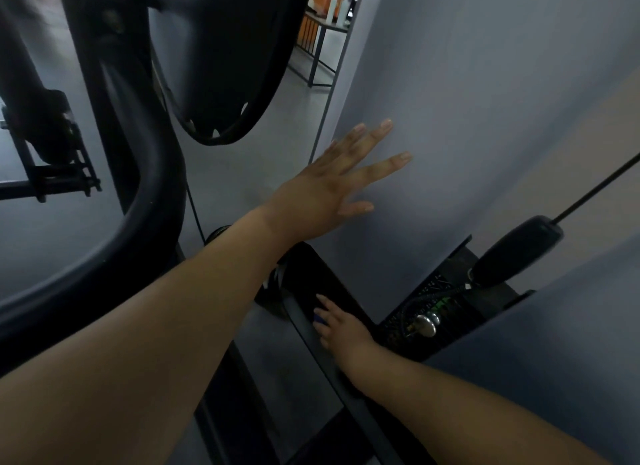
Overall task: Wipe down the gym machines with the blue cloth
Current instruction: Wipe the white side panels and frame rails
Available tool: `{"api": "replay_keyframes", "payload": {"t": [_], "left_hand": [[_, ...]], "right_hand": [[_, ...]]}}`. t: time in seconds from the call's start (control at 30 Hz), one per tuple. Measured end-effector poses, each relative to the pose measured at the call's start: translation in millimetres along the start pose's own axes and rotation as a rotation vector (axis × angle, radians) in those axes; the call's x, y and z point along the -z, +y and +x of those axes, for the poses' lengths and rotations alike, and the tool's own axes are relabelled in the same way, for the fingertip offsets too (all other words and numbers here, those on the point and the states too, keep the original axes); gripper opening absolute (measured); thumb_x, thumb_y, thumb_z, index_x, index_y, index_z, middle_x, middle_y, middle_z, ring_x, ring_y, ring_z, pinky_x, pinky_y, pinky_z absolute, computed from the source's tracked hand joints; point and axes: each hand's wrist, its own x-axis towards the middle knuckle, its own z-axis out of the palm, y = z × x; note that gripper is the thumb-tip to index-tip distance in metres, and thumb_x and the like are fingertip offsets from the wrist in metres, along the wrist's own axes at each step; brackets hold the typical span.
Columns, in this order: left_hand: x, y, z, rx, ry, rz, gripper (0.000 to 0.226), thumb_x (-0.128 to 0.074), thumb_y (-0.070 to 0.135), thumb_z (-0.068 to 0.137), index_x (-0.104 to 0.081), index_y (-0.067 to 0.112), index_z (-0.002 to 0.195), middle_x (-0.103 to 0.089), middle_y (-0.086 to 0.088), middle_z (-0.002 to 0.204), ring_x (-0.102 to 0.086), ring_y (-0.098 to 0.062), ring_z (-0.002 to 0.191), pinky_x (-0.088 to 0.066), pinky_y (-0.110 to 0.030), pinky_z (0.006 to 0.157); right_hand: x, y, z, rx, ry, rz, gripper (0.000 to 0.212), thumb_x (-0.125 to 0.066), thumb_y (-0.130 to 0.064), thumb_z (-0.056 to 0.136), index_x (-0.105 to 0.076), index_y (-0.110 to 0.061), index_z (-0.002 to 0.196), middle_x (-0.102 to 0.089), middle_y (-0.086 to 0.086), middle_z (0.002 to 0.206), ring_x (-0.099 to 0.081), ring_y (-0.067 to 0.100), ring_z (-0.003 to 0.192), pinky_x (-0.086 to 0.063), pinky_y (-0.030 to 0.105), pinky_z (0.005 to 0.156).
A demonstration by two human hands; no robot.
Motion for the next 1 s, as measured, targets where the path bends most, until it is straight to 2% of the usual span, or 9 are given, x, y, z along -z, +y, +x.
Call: {"api": "replay_keyframes", "payload": {"t": [0.13, 0.27, 0.4, 0.53, 0.6, 0.67, 0.77, 0.87, 1.0], "left_hand": [[-1.5, 1.8, -1.9, 0.005, 0.002, 0.000, 0.086, -0.071, 0.028, 0.107, -0.018, 0.034, 0.175, 0.005, -0.004, 0.184, 0.004, -0.029, 0.170, -0.019, -0.055, 0.136], [-3.7, -0.4, -4.5, -0.001, -0.007, 0.018, 0.092, -0.074, 0.026, 0.105, -0.015, 0.036, 0.175, 0.007, -0.003, 0.184, 0.005, -0.028, 0.170, -0.023, -0.058, 0.134], [-4.5, -0.2, -5.3, -0.005, -0.010, -0.005, 0.090, -0.072, 0.023, 0.107, -0.015, 0.037, 0.175, 0.009, 0.000, 0.184, 0.006, -0.027, 0.170, -0.022, -0.061, 0.134], [-5.4, -1.1, -5.2, -0.015, 0.019, -0.009, 0.077, -0.060, 0.023, 0.113, -0.016, 0.037, 0.175, 0.005, 0.000, 0.184, 0.002, -0.028, 0.170, -0.023, -0.058, 0.134], [-3.2, 0.3, -5.5, -0.015, 0.041, -0.003, 0.068, -0.052, 0.025, 0.116, -0.018, 0.035, 0.175, 0.002, -0.001, 0.185, -0.004, -0.028, 0.170, -0.028, -0.057, 0.133], [0.3, 4.2, -5.9, -0.001, 0.054, -0.012, 0.064, -0.047, 0.026, 0.116, -0.022, 0.032, 0.174, -0.003, -0.003, 0.184, -0.008, -0.029, 0.170, -0.030, -0.055, 0.133], [3.0, 14.2, -3.9, 0.026, 0.112, -0.059, 0.059, -0.048, 0.025, 0.116, -0.030, 0.028, 0.173, -0.015, -0.003, 0.183, -0.017, -0.027, 0.169, -0.033, -0.053, 0.132], [7.6, 26.1, -1.4, 0.116, 0.157, -0.195, 0.053, -0.043, 0.030, 0.119, -0.036, 0.023, 0.171, -0.029, -0.001, 0.179, -0.031, -0.021, 0.165, -0.038, -0.051, 0.129], [22.7, 42.9, -8.1, 0.221, 0.138, -0.430, 0.057, -0.038, 0.040, 0.117, -0.032, 0.024, 0.171, -0.045, 0.001, 0.170, -0.046, -0.013, 0.155, -0.041, -0.046, 0.127]], "right_hand": [[9.4, 20.2, -9.4, -0.116, 0.021, 0.009, 0.093, -0.053, -0.066, 0.105, -0.002, -0.028, 0.174, 0.014, 0.003, 0.181, 0.022, 0.041, 0.163, 0.042, 0.081, 0.092], [15.9, 58.7, -37.8, -0.215, 0.055, 0.082, 0.087, -0.037, -0.067, 0.109, 0.002, -0.022, 0.173, 0.018, 0.008, 0.180, 0.022, 0.042, 0.163, 0.026, 0.078, 0.116], [25.4, 82.4, -82.3, -0.172, 0.018, -0.054, 0.085, -0.030, -0.065, 0.112, 0.006, -0.019, 0.173, 0.019, 0.010, 0.179, 0.022, 0.042, 0.163, 0.028, 0.078, 0.114], [-1.0, 92.2, -121.7, -0.382, 0.312, 0.108, 0.071, -0.030, -0.050, 0.115, -0.010, -0.016, 0.174, 0.002, 0.010, 0.182, 0.011, 0.038, 0.166, 0.036, 0.067, 0.115], [-21.2, 101.8, -138.1, -0.521, 0.597, 0.229, 0.059, -0.031, -0.039, 0.114, -0.043, -0.012, 0.165, -0.030, 0.011, 0.176, -0.018, 0.039, 0.165, 0.022, 0.065, 0.126], [-33.5, 110.6, -151.4, -0.569, 0.735, 0.216, 0.055, -0.034, -0.035, 0.110, -0.063, -0.009, 0.150, -0.050, 0.014, 0.164, -0.041, 0.042, 0.156, -0.002, 0.066, 0.130], [-32.0, 126.5, -166.6, -0.646, 0.787, 0.229, 0.052, -0.038, -0.028, 0.109, -0.061, -0.009, 0.151, -0.047, 0.017, 0.166, -0.035, 0.044, 0.158, -0.010, 0.067, 0.131], [-23.7, 145.5, -178.1, -0.726, 0.955, 0.317, 0.041, -0.048, -0.022, 0.109, -0.067, -0.006, 0.142, -0.058, 0.019, 0.154, -0.048, 0.042, 0.150, -0.026, 0.057, 0.130], [-6.3, 171.1, -197.1, -0.770, 1.148, 0.360, 0.023, -0.054, -0.019, 0.102, -0.071, -0.009, 0.115, -0.068, 0.012, 0.116, -0.062, 0.036, 0.109, -0.044, 0.046, 0.095]]}}
